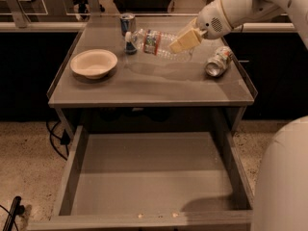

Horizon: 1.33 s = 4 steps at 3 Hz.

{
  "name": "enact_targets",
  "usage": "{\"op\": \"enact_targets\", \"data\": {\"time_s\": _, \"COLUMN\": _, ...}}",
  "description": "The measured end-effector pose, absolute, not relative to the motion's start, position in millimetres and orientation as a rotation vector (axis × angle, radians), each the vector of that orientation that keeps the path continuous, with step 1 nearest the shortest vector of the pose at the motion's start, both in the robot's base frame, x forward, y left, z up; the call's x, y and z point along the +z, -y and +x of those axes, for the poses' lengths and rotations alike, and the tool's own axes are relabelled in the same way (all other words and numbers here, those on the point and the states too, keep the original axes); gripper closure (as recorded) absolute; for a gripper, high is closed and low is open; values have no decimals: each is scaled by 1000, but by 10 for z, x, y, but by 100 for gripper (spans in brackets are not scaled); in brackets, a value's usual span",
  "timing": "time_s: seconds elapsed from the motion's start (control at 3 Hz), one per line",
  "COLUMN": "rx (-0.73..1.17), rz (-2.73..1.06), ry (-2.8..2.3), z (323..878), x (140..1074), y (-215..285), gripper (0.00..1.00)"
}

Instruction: Pick water bottle from top drawer and place on counter

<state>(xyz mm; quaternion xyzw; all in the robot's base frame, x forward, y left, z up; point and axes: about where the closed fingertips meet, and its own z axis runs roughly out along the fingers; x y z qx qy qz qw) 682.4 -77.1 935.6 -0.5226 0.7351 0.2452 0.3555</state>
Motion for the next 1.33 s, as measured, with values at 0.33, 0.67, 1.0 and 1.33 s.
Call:
{"op": "enact_targets", "data": {"time_s": 0.33, "rx": 650, "rz": -1348, "ry": -1915, "z": 6876, "x": 9259, "y": 776, "gripper": 100}}
{"op": "enact_targets", "data": {"time_s": 0.67, "rx": 691, "rz": -1336, "ry": -1965, "z": 6962, "x": 8986, "y": 839, "gripper": 100}}
{"op": "enact_targets", "data": {"time_s": 1.0, "rx": 751, "rz": -1322, "ry": -2025, "z": 7170, "x": 8663, "y": 860, "gripper": 100}}
{"op": "enact_targets", "data": {"time_s": 1.33, "rx": 668, "rz": -1284, "ry": -1951, "z": 7267, "x": 8811, "y": 1058, "gripper": 98}}
